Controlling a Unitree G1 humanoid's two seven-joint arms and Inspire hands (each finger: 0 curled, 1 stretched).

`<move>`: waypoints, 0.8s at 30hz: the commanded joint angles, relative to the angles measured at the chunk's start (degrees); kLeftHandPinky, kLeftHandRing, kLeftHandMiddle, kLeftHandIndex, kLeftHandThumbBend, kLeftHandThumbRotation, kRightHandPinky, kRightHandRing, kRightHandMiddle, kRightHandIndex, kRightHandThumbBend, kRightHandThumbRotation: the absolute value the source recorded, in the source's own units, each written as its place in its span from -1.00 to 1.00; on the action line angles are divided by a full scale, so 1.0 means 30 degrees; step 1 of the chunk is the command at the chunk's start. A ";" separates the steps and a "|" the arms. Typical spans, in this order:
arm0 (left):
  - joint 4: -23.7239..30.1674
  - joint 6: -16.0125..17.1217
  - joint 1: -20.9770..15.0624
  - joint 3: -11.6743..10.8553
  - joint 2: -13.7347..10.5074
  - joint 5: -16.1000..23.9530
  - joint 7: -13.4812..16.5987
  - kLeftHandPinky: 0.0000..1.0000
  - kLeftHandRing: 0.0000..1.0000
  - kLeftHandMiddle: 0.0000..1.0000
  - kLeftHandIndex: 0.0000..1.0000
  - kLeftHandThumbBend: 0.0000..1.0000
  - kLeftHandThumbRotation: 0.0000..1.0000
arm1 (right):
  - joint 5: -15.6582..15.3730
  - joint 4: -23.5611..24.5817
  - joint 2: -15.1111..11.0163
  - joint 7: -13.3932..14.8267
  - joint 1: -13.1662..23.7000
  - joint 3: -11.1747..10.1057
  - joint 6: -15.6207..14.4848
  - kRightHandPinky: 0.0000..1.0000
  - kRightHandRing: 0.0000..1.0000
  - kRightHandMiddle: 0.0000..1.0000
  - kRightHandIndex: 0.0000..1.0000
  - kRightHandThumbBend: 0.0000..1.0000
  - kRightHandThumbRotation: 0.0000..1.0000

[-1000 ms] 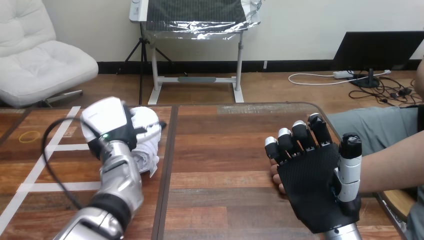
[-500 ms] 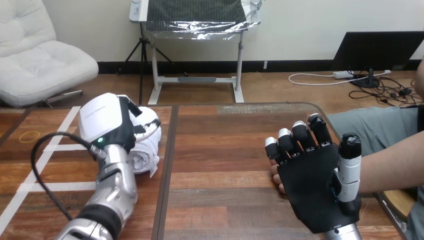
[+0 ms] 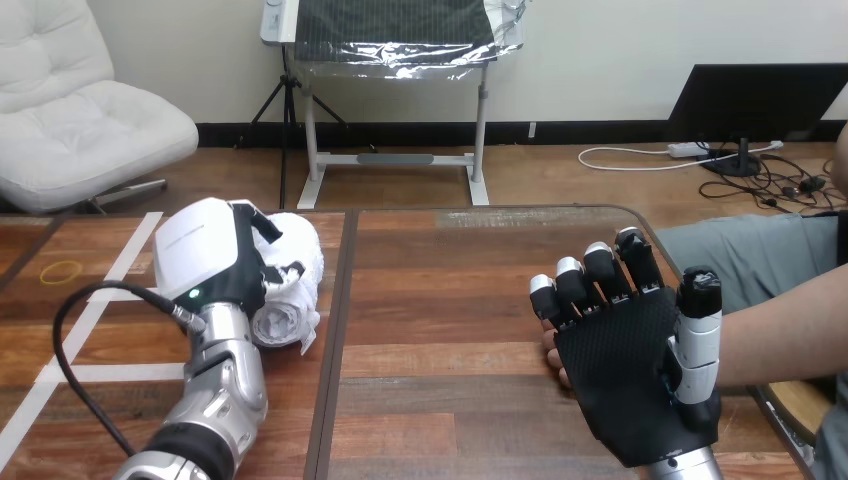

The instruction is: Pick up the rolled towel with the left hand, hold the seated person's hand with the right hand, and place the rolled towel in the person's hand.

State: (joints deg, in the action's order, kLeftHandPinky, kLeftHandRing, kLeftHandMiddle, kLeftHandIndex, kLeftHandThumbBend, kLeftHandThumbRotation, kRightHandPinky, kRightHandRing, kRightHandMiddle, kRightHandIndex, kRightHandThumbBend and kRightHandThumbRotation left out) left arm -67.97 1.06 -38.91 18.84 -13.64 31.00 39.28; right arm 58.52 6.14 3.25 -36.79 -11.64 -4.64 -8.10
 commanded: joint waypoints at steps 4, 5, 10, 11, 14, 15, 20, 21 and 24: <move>0.0273 0.0112 -0.0539 -0.0124 -0.0489 0.0052 0.0088 -0.65 -0.53 -0.34 0.06 0.26 -1.00 | 0.0363 -0.0193 0.1076 -0.0242 0.1367 -0.0220 -0.0020 -0.40 -0.26 -0.17 -0.14 0.84 -0.51; 0.0260 0.0067 -0.0537 -0.0078 -0.0498 0.0094 0.0036 -0.65 -0.54 -0.35 0.06 0.26 -1.00 | 0.0337 -0.0171 0.1072 -0.0224 0.1355 -0.0212 -0.0011 -0.40 -0.26 -0.17 -0.14 0.84 -0.51; 0.0302 -0.0182 -0.0554 0.0031 -0.0486 0.0193 -0.0126 -0.69 -0.58 -0.39 0.06 0.25 -1.00 | 0.0178 -0.0149 0.1048 -0.0312 0.1336 -0.0182 0.0107 -0.40 -0.26 -0.16 -0.14 0.84 -0.51; 0.0330 -0.0211 -0.0546 0.0074 -0.0496 0.0242 -0.0113 -0.69 -0.58 -0.40 0.06 0.25 -1.00 | 0.0158 -0.0147 0.1038 -0.0351 0.1335 -0.0171 0.0120 -0.40 -0.26 -0.16 -0.14 0.84 -0.51; 0.0377 -0.0293 -0.0534 0.0152 -0.0515 0.0336 -0.0069 -0.72 -0.61 -0.43 0.06 0.26 -1.00 | 0.0183 -0.0161 0.1025 -0.0406 0.1341 -0.0168 0.0097 -0.40 -0.26 -0.16 -0.14 0.84 -0.50; 0.0387 -0.0344 -0.0538 0.0171 -0.0515 0.0354 -0.0061 -0.72 -0.61 -0.43 0.06 0.26 -1.00 | 0.0211 -0.0176 0.1024 -0.0416 0.1345 -0.0175 0.0076 -0.41 -0.27 -0.16 -0.14 0.84 -0.51; 0.0373 -0.0571 -0.0586 0.0236 -0.0495 0.0461 0.0172 -0.74 -0.63 -0.44 0.06 0.29 -1.00 | 0.0223 -0.0226 0.0995 -0.0485 0.1389 -0.0184 0.0046 -0.42 -0.28 -0.16 -0.13 0.85 -0.51; 0.0364 -0.0598 -0.0593 0.0238 -0.0491 0.0479 0.0234 -0.74 -0.63 -0.45 0.06 0.30 -1.00 | 0.0167 -0.0248 0.0990 -0.0529 0.1405 -0.0183 0.0101 -0.42 -0.28 -0.16 -0.13 0.85 -0.51; 0.0344 -0.0682 -0.0597 0.0288 -0.0488 0.0596 0.0574 -0.75 -0.64 -0.46 0.06 0.31 -1.00 | 0.0133 -0.0245 0.0984 -0.0522 0.1432 -0.0191 0.0103 -0.42 -0.28 -0.17 -0.13 0.85 -0.50</move>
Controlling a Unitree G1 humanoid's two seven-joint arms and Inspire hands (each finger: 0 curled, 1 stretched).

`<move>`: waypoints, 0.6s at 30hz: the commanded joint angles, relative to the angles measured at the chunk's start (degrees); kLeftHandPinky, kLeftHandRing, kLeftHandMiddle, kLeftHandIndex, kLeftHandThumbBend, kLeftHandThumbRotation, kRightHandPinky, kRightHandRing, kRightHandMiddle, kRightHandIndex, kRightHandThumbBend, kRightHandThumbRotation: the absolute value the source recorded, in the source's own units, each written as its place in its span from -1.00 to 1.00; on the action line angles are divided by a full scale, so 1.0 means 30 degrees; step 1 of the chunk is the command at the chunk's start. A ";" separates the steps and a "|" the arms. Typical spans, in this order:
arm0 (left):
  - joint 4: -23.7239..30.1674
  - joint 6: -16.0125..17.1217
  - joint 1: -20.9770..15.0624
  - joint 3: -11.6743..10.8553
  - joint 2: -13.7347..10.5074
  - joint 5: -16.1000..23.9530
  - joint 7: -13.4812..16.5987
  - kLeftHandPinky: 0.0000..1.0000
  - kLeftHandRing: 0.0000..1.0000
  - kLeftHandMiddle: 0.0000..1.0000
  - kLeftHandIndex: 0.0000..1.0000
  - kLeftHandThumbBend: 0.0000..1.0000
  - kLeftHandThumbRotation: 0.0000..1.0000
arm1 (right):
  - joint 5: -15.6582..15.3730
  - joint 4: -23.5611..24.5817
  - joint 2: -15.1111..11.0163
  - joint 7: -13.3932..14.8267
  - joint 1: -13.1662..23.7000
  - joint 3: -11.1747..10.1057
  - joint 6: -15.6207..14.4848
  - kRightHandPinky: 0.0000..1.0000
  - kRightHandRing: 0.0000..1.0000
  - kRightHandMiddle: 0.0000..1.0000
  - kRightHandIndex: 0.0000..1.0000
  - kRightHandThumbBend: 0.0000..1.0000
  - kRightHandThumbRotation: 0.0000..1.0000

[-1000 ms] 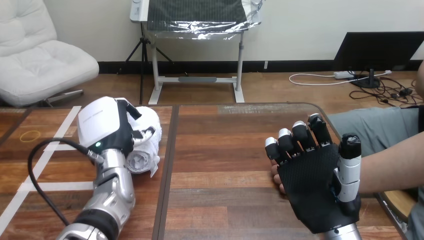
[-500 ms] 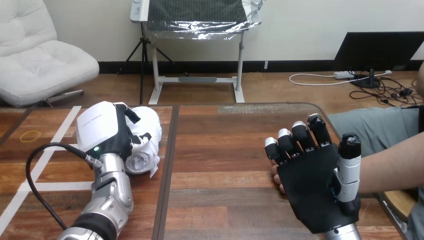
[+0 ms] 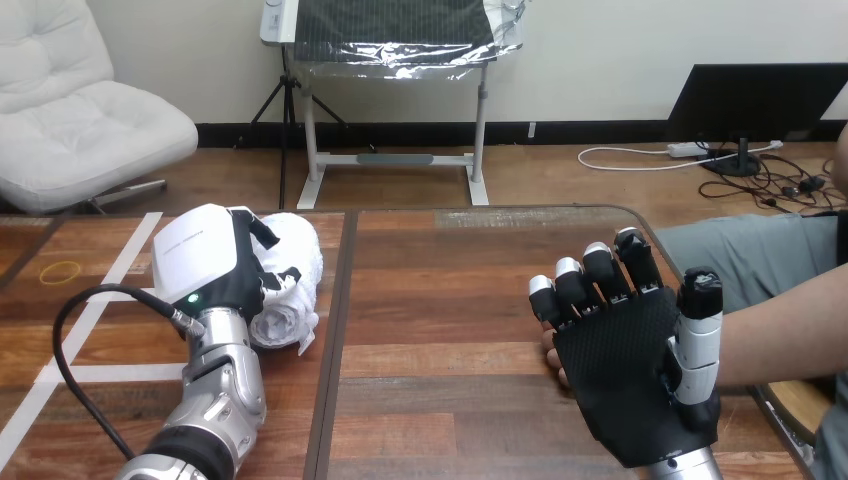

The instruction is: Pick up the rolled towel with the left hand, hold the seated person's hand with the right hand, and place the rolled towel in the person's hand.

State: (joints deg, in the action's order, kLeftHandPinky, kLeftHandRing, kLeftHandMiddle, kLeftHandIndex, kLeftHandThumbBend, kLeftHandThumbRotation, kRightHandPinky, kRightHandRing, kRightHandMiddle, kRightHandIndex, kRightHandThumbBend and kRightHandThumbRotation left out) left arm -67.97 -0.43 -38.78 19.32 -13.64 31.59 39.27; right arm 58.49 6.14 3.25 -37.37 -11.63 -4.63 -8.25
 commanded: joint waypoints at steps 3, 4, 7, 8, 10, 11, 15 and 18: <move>0.0387 -0.0282 -0.0641 0.0124 -0.0472 0.0467 0.0828 -0.77 -0.65 -0.47 0.06 0.33 -1.00 | 0.0200 -0.0225 0.0999 -0.0237 0.1425 -0.0217 0.0073 -0.42 -0.29 -0.17 -0.13 0.86 -0.51; 0.0400 -0.0304 -0.0642 0.0117 -0.0466 0.0474 0.0871 -0.77 -0.66 -0.47 0.06 0.33 -1.00 | 0.0214 -0.0223 0.1003 -0.0217 0.1424 -0.0222 0.0056 -0.43 -0.29 -0.17 -0.13 0.86 -0.51; 0.0395 -0.0633 -0.0710 0.0102 -0.0425 0.0486 0.0864 -0.76 -0.64 -0.45 0.07 0.33 -1.00 | 0.0225 -0.0268 0.0991 -0.0276 0.1452 -0.0232 0.0050 -0.43 -0.29 -0.17 -0.13 0.86 -0.51; 0.0396 -0.0847 -0.0755 0.0040 -0.0375 0.0424 0.0789 -0.75 -0.63 -0.43 0.08 0.33 -1.00 | 0.0260 -0.0282 0.0980 -0.0336 0.1454 -0.0238 0.0031 -0.43 -0.29 -0.17 -0.13 0.86 -0.52; 0.0409 -0.1086 -0.0799 -0.0033 -0.0318 0.0342 0.0702 -0.71 -0.58 -0.37 0.11 0.33 -0.98 | 0.0301 -0.0292 0.0969 -0.0401 0.1453 -0.0244 0.0006 -0.43 -0.29 -0.17 -0.13 0.86 -0.52; 0.0477 -0.1482 -0.0882 -0.0068 -0.0252 0.0309 0.0564 -0.70 -0.56 -0.35 0.12 0.33 -0.97 | 0.0328 -0.0273 0.0961 -0.0373 0.1445 -0.0244 -0.0036 -0.43 -0.29 -0.17 -0.12 0.85 -0.52; 0.0695 -0.2609 -0.1116 -0.0113 -0.0102 0.0248 0.0138 -0.58 -0.41 -0.17 0.23 0.34 -0.75 | 0.0360 -0.0252 0.1007 -0.0282 0.1430 -0.0252 -0.0085 -0.42 -0.29 -0.17 -0.12 0.86 -0.53; 0.0809 -0.3372 -0.1282 -0.0094 -0.0031 0.0262 -0.0130 -0.50 -0.31 -0.07 0.30 0.37 -0.60 | 0.0345 -0.0289 0.1001 -0.0316 0.1439 -0.0267 -0.0092 -0.42 -0.28 -0.16 -0.12 0.86 -0.53</move>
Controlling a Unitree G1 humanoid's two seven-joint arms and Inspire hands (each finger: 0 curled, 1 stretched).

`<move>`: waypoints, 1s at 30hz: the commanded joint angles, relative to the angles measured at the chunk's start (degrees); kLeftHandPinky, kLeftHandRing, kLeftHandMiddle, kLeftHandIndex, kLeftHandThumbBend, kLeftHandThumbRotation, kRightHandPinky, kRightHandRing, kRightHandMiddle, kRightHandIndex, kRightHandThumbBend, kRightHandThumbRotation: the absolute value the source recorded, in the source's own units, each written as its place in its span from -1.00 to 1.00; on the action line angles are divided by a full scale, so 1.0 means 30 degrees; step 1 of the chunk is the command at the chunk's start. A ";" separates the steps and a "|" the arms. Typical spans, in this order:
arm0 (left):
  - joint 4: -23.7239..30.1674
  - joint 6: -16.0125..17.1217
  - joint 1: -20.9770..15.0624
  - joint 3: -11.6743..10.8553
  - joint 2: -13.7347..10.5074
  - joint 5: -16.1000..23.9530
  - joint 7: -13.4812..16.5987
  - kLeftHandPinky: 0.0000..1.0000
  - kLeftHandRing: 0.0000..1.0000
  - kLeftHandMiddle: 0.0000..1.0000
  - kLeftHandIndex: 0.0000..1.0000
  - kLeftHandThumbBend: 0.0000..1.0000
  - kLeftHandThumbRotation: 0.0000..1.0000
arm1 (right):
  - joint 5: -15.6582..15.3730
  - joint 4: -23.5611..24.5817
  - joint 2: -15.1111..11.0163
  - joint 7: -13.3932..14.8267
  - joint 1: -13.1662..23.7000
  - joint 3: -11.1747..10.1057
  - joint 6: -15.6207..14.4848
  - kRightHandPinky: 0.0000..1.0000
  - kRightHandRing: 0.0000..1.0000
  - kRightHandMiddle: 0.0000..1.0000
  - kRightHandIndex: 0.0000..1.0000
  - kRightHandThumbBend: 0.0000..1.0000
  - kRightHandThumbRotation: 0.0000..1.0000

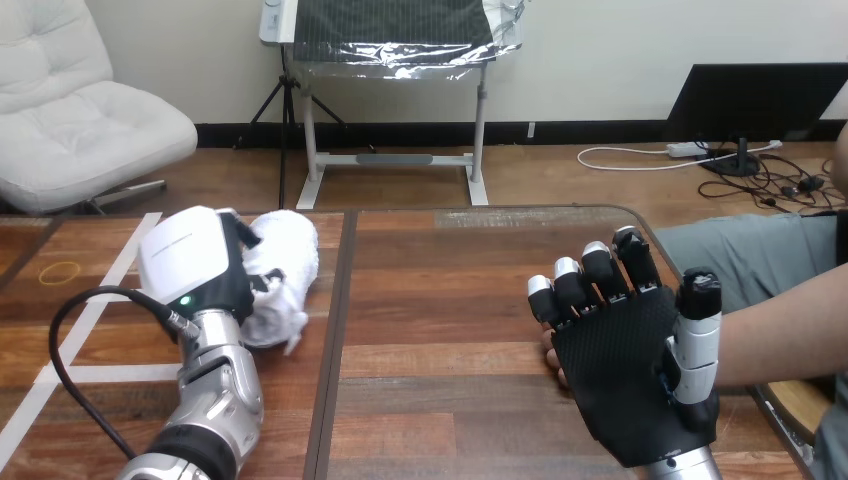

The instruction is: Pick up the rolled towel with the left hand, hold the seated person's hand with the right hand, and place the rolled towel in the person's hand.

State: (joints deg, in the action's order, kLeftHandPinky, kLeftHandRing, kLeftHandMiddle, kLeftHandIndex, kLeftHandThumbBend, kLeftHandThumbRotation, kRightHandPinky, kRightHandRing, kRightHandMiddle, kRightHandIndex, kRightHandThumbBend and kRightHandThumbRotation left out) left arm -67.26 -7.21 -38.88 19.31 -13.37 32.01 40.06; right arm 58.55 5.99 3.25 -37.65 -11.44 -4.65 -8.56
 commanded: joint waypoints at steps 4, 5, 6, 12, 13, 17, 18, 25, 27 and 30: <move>0.0758 -0.1898 -0.1379 -0.0027 -0.0068 0.0186 -0.0628 -0.36 -0.14 0.09 0.40 0.41 -0.38 | 0.0316 -0.0283 0.1024 -0.0254 0.1401 -0.0273 0.0039 -0.42 -0.28 -0.16 -0.12 0.86 -0.53; 0.0795 -0.2402 -0.1524 -0.0050 -0.0011 0.0131 -0.1017 -0.34 -0.12 0.11 0.41 0.42 -0.35 | 0.0281 -0.0294 0.1029 -0.0268 0.1409 -0.0269 0.0074 -0.42 -0.28 -0.16 -0.12 0.86 -0.53; 0.0825 -0.2757 -0.1624 -0.0069 0.0031 0.0085 -0.1304 -0.30 -0.08 0.15 0.44 0.43 -0.28 | 0.0257 -0.0305 0.1028 -0.0280 0.1418 -0.0269 0.0097 -0.42 -0.28 -0.16 -0.12 0.86 -0.53; 0.0902 -0.5309 -0.2405 0.0108 0.0332 0.0211 -0.2646 0.00 0.24 0.45 0.63 0.51 0.13 | 0.0184 -0.0370 0.0999 -0.0278 0.1454 -0.0286 0.0109 -0.42 -0.29 -0.17 -0.13 0.85 -0.51; 0.0914 -0.5587 -0.2478 0.0181 0.0354 0.0280 -0.2762 0.04 0.27 0.48 0.64 0.53 0.18 | 0.0187 -0.0395 0.0991 -0.0310 0.1465 -0.0289 0.0107 -0.42 -0.29 -0.17 -0.13 0.85 -0.51; 0.0843 -0.6875 -0.2985 0.0474 0.0495 0.0492 -0.3503 0.19 0.41 0.61 0.71 0.59 0.35 | 0.0190 -0.0461 0.0986 -0.0368 0.1495 -0.0296 0.0109 -0.43 -0.29 -0.17 -0.12 0.85 -0.51; 0.0873 -0.7078 -0.3066 0.0492 0.0516 0.0491 -0.3643 0.23 0.44 0.64 0.73 0.61 0.39 | 0.0174 -0.0474 0.0984 -0.0387 0.1502 -0.0295 0.0124 -0.43 -0.29 -0.17 -0.12 0.85 -0.51; 0.0861 -0.8091 -0.3644 0.0497 0.0683 0.0388 -0.4373 0.49 0.64 0.80 0.83 0.72 0.54 | 0.0321 -0.0521 0.0951 -0.0423 0.1555 -0.0301 -0.0050 -0.43 -0.29 -0.17 -0.13 0.86 -0.52; 0.0791 -0.8232 -0.3808 0.0488 0.0716 0.0357 -0.4560 0.55 0.68 0.82 0.84 0.74 0.55 | 0.0297 -0.0568 0.0948 -0.0432 0.1583 -0.0296 -0.0056 -0.43 -0.29 -0.17 -0.13 0.88 -0.53; 0.0569 -0.8493 -0.4126 0.0784 0.0715 0.0561 -0.5199 0.66 0.76 0.87 0.89 0.78 0.57 | 0.0115 -0.0630 0.0929 -0.0564 0.1627 -0.0271 0.0052 -0.43 -0.29 -0.17 -0.13 0.89 -0.53</move>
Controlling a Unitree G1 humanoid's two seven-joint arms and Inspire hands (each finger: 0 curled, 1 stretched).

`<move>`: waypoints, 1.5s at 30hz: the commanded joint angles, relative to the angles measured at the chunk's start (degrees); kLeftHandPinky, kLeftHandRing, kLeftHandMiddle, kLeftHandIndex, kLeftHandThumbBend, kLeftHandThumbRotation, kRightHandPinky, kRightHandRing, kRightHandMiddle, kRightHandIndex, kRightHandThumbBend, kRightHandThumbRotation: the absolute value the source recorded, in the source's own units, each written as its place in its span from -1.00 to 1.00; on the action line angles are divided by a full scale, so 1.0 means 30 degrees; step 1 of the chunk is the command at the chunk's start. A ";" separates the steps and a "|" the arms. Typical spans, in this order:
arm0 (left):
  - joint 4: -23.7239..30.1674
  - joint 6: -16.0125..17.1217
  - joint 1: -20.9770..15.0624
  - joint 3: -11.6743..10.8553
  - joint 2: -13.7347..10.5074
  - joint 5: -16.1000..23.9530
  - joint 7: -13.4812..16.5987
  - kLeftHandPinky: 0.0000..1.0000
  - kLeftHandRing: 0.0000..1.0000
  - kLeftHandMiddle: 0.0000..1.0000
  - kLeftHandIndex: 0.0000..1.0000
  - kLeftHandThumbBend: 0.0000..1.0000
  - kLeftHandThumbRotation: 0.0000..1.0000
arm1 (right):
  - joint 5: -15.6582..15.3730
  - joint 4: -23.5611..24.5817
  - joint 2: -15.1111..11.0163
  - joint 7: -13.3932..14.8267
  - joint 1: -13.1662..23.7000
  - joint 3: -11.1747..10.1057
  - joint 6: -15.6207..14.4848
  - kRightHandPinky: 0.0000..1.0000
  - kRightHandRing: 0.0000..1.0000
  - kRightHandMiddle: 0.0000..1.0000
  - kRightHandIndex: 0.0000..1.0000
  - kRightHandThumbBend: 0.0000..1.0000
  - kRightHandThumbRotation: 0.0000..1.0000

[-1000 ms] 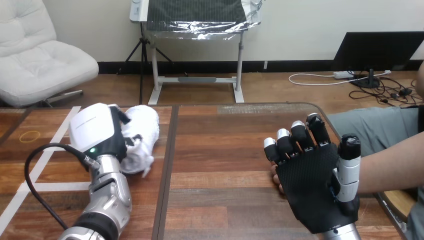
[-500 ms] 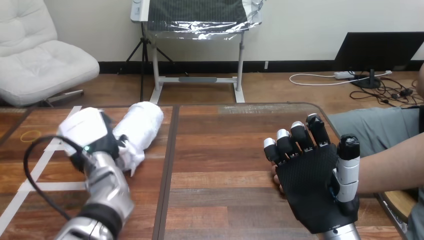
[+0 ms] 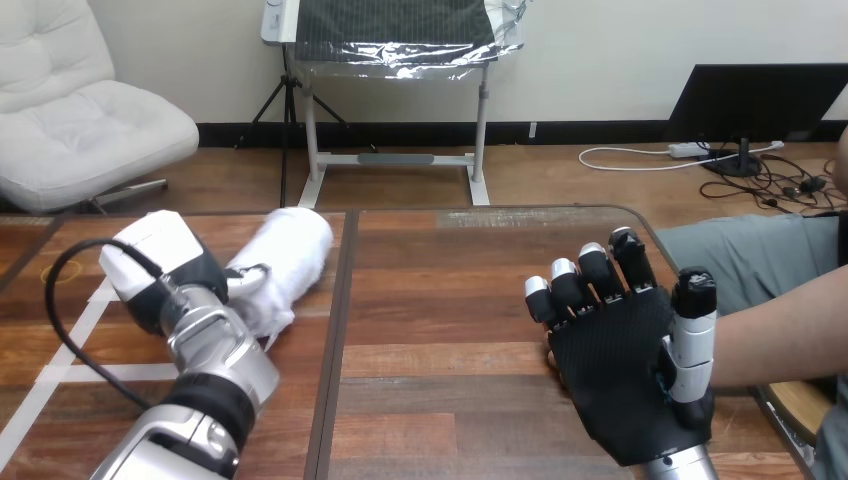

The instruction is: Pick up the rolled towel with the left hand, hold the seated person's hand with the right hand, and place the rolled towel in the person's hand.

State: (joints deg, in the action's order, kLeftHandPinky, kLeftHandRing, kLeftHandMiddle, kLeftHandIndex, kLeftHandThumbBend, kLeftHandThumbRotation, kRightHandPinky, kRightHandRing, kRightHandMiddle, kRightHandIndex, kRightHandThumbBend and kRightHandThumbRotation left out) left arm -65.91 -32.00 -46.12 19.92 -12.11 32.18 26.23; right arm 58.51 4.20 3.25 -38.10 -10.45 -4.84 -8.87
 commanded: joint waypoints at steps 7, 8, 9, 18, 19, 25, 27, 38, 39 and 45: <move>-0.0060 -0.0638 -0.2035 0.1171 0.0254 0.0785 -0.1614 0.76 0.83 0.91 0.93 0.84 0.61 | -0.0151 -0.0010 0.0917 -0.0420 0.1288 -0.0193 0.0285 -0.42 -0.29 -0.16 -0.13 0.90 -0.51; -0.0089 -0.0680 -0.2086 0.1255 0.0246 0.0812 -0.1745 0.77 0.83 0.92 0.94 0.85 0.62 | -0.0198 0.0012 0.0925 -0.0377 0.1274 -0.0191 0.0304 -0.42 -0.28 -0.16 -0.13 0.91 -0.50; -0.0108 -0.0698 -0.2112 0.1311 0.0234 0.0826 -0.1816 0.78 0.84 0.92 0.94 0.85 0.62 | -0.0233 0.0025 0.0934 -0.0352 0.1266 -0.0188 0.0321 -0.42 -0.28 -0.16 -0.13 0.91 -0.50; -0.0049 -0.0485 -0.2072 0.1500 0.0111 0.0797 -0.2067 0.80 0.85 0.92 0.93 0.89 0.59 | -0.0346 0.0155 0.0941 -0.0323 0.1182 -0.0164 0.0311 -0.41 -0.28 -0.16 -0.13 0.92 -0.48; -0.0040 -0.0455 -0.2061 0.1502 0.0101 0.0772 -0.2070 0.80 0.85 0.92 0.93 0.89 0.58 | -0.0351 0.0170 0.0943 -0.0311 0.1172 -0.0161 0.0304 -0.41 -0.28 -0.16 -0.13 0.92 -0.48; 0.0088 -0.0191 -0.1875 0.1475 0.0058 0.0701 -0.2021 0.85 0.87 0.93 0.93 0.90 0.54 | -0.0534 0.0150 0.0911 -0.0376 0.1176 -0.0142 0.0406 -0.42 -0.28 -0.16 -0.14 0.91 -0.46; 0.0078 -0.0112 -0.1804 0.1539 0.0046 0.0762 -0.1965 0.85 0.87 0.93 0.93 0.90 0.54 | -0.0506 0.0130 0.0916 -0.0358 0.1181 -0.0150 0.0345 -0.42 -0.28 -0.15 -0.14 0.91 -0.46; 0.0684 0.0379 -0.1612 0.1123 -0.0119 0.0323 -0.2769 0.89 0.89 0.94 0.93 0.92 0.61 | -0.0591 0.0046 0.0828 -0.0409 0.1247 -0.0167 0.0266 -0.41 -0.26 -0.13 -0.11 0.91 -0.46; 0.0790 0.0444 -0.1599 0.0989 -0.0134 0.0204 -0.2881 0.90 0.90 0.95 0.95 0.94 0.62 | -0.0622 0.0045 0.0825 -0.0410 0.1248 -0.0168 0.0277 -0.40 -0.26 -0.13 -0.11 0.91 -0.45; 0.1332 0.1533 -0.1426 -0.0082 -0.0328 -0.0905 -0.3462 0.90 0.90 0.96 0.96 0.98 0.63 | -0.0686 -0.0005 0.0832 -0.0438 0.1278 -0.0195 0.0274 -0.41 -0.26 -0.13 -0.11 0.91 -0.44</move>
State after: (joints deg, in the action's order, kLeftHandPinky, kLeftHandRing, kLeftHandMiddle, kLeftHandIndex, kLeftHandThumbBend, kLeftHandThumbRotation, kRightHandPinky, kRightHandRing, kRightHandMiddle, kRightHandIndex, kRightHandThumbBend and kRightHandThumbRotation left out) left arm -65.22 -30.29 -47.82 21.61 -11.34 30.89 16.65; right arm 56.22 4.07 3.24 -38.56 -10.39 -4.84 -8.73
